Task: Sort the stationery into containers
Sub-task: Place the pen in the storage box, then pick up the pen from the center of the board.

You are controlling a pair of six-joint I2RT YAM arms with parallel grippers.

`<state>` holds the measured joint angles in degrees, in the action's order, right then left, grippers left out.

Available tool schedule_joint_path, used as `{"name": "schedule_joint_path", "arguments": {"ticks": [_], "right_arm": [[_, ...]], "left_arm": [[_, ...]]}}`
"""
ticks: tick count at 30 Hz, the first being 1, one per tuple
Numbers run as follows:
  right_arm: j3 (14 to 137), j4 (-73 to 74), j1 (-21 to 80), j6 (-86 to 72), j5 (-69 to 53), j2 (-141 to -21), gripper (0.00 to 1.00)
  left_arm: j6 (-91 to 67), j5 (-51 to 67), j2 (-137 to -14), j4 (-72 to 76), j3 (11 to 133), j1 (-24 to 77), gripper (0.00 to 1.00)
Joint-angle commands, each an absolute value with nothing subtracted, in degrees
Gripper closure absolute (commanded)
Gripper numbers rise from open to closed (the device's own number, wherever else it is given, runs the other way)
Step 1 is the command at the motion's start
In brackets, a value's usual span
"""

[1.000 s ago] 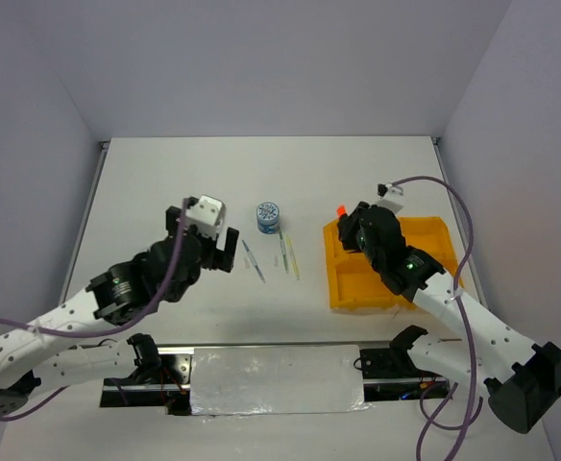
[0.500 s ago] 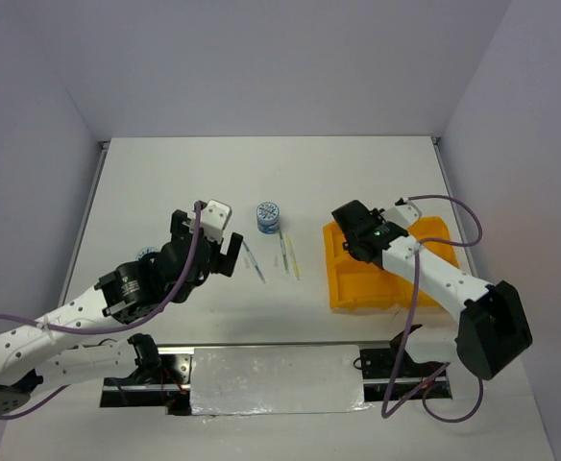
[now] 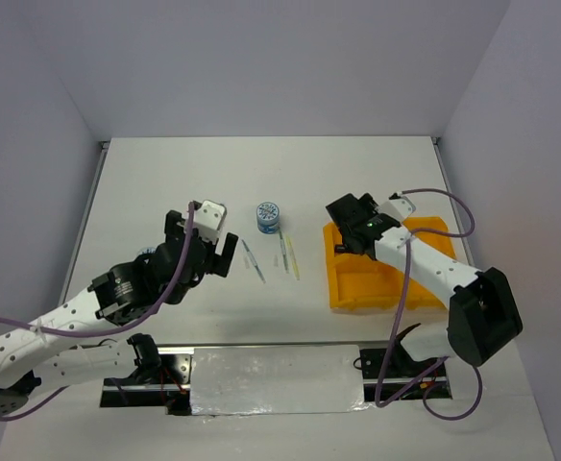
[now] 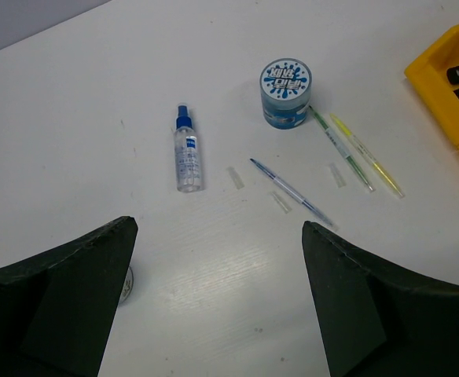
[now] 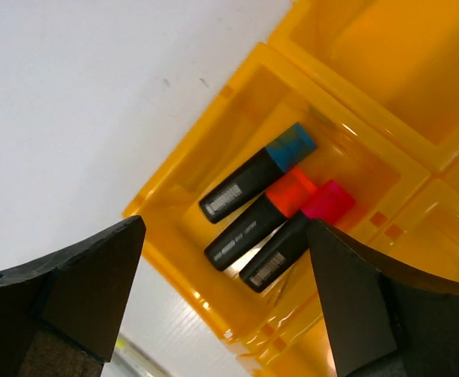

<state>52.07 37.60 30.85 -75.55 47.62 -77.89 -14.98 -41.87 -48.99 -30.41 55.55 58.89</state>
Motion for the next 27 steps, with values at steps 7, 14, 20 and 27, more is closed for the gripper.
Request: {"name": "schedule_joint_path", "arguments": {"ticks": [7, 14, 20, 27], "right_arm": [[49.32, 10.07, 37.97, -32.12, 30.2, -57.15, 0.0], [47.11, 13.88, 43.32, -20.57, 10.73, -50.19, 0.0], [43.77, 14.24, 47.2, -19.77, 10.99, -46.15, 0.0], [44.38, 15.82, 47.46, -19.25, 10.63, -45.52, 0.0]], "left_arm": [[-17.58, -44.57, -46.15, -35.69, 51.96, 51.43, 0.01], [-19.86, -38.77, -42.72, -30.24, 46.85, 37.54, 0.01], [-20.92, -39.28, -42.71, -30.67, 46.58, 32.87, 0.01], [-21.97, -42.01, -39.82, -30.59, 46.06, 32.78, 0.01]]}}
